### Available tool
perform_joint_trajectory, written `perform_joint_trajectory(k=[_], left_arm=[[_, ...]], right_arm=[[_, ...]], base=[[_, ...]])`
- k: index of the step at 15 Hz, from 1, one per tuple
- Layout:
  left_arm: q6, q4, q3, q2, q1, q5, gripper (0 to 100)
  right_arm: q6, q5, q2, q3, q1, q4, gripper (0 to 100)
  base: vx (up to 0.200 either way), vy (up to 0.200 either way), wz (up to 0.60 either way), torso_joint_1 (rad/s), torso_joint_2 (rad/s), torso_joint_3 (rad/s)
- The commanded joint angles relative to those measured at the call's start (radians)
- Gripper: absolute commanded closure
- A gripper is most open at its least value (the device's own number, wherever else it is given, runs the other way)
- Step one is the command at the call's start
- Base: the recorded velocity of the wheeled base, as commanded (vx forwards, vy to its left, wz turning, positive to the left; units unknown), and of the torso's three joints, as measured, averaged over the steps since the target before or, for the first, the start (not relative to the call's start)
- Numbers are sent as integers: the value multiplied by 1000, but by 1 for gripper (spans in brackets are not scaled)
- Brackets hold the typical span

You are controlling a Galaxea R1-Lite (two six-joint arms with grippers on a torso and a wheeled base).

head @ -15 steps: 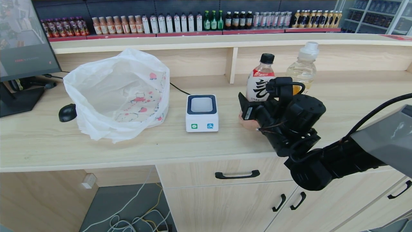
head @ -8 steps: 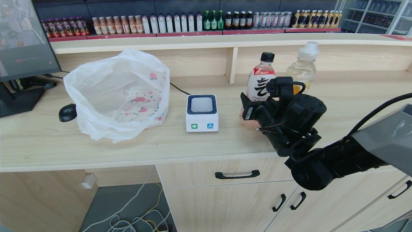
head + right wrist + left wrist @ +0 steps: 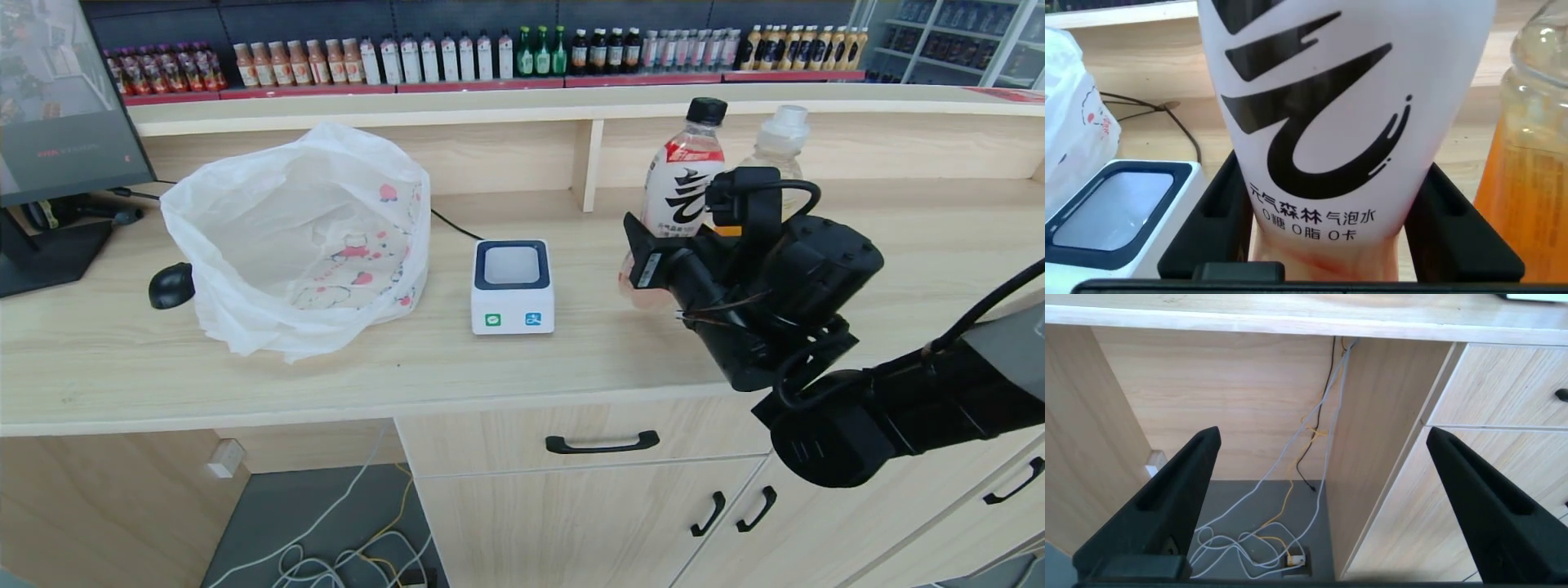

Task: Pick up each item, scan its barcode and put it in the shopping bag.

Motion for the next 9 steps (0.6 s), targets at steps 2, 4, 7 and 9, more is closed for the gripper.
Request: perform_joint_trajectory(k=[2, 4, 7, 9], left_arm=[[0, 0, 0, 0, -1, 0, 0], [0, 0, 0, 0, -1, 0, 0], [0, 0, 0, 0, -1, 0, 0], [0, 0, 0, 0, -1, 0, 0]], right_arm=[[-14, -2, -167, 165, 28, -1, 100], [-15, -7, -260, 276, 43, -1, 100], [-15, -5, -383, 432, 60, -2, 100], [-11, -4, -463, 532, 60, -2, 100]], base=[[0, 0, 0, 0, 0, 0], [0, 0, 0, 0, 0, 0], [0, 0, 0, 0, 0, 0], [0, 0, 0, 0, 0, 0]])
